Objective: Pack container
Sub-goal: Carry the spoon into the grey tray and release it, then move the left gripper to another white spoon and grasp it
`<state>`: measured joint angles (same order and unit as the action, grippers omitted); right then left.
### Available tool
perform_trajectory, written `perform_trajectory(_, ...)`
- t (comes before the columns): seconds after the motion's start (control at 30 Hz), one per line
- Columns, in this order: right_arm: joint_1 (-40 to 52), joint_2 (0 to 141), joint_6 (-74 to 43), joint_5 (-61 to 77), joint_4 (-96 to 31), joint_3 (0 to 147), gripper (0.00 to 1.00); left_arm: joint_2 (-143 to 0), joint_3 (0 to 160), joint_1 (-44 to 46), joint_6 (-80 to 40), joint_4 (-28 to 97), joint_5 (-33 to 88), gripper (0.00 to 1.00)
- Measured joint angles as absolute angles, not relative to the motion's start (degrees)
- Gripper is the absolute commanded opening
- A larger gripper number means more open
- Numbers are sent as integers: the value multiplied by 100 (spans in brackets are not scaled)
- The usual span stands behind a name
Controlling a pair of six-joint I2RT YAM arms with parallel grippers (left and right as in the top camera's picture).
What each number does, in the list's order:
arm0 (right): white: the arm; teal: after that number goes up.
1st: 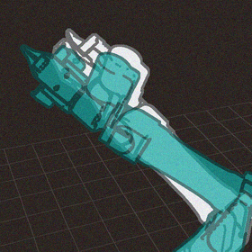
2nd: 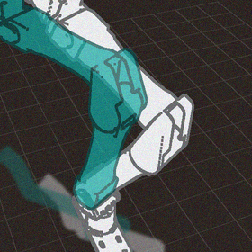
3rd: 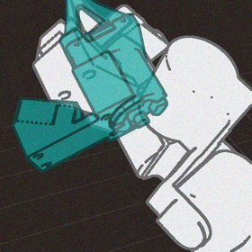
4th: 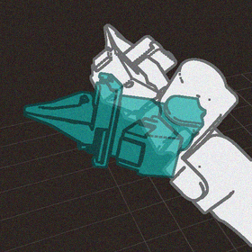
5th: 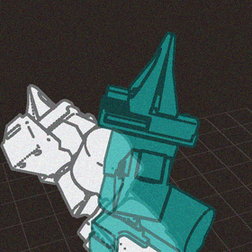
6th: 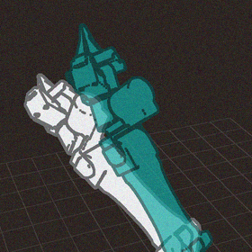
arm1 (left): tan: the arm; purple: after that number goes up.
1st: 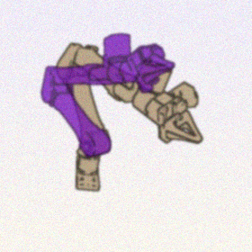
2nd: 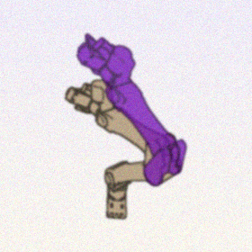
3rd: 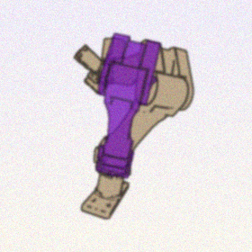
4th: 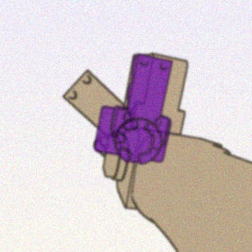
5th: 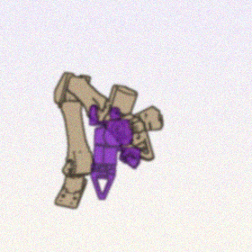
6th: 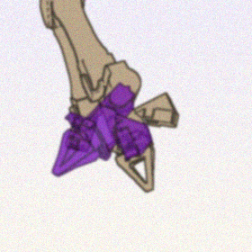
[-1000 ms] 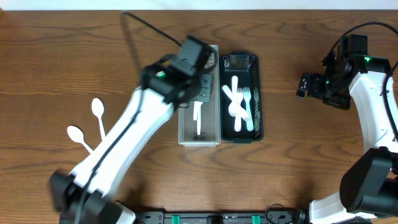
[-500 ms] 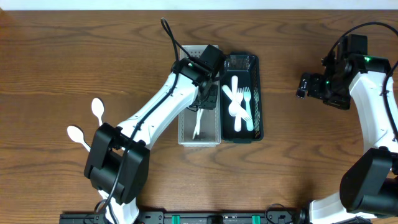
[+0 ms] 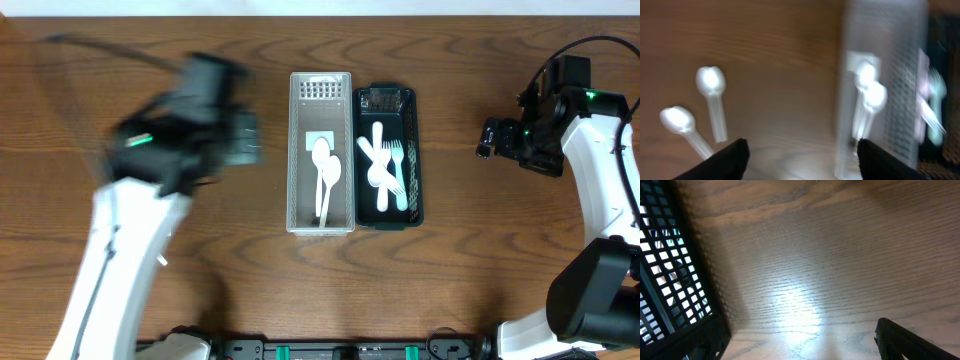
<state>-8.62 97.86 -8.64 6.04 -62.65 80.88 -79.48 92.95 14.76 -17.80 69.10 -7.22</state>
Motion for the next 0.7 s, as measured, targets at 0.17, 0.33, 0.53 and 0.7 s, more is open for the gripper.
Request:
perform_trajectory(0.17,-862,9786,-864,602,-6257,8086,99,-7693,9284,-211,-1787,6938,-781,81)
perform_trajectory(0.33,-862,9786,-867,604,-6198,8084,99,-7957,8912,-1253,-1647,6534,-320,81)
perform_trajectory(0.53,-862,9786,-864,604,-6191,8082,99,-8947,8208,-1706,-1490,5900,-25,82)
perform_trajectory(0.7,-862,9786,-864,602,-6233,8082,99,-9872,7872,-1704,-1271,5601,95,82)
